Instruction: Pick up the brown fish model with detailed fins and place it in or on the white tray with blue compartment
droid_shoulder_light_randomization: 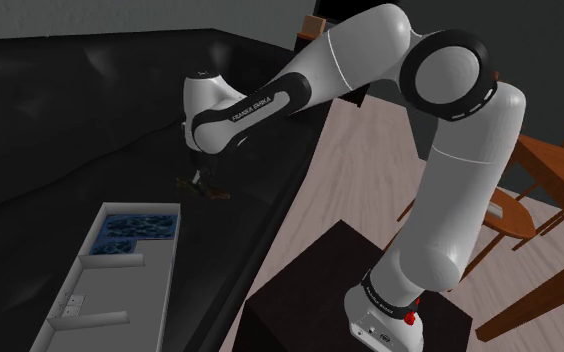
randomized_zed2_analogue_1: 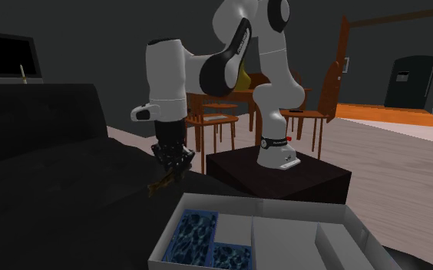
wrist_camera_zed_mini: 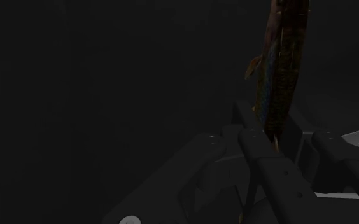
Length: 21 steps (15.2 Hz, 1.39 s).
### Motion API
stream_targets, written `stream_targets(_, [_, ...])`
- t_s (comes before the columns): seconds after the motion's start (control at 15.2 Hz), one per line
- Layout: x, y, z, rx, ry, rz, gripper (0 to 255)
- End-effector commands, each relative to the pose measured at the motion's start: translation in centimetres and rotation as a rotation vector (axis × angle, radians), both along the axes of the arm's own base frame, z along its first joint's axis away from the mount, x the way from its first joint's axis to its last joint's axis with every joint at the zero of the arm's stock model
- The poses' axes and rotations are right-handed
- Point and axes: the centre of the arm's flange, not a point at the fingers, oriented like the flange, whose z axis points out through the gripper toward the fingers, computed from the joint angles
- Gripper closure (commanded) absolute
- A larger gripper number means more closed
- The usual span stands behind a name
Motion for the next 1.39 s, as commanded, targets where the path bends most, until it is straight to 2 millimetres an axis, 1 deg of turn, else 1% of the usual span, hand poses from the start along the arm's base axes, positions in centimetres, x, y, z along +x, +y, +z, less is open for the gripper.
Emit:
stream_targets(0.0, [0.0,0.0,1.1,0.000,0.000,0.000,255])
stream_targets(0.86, [0.0,0.0,7.8,0.000,0.000,0.000,255])
stream_targets(1.32, [-3.5,8.6,7.6,0.000,0.000,0.000,255])
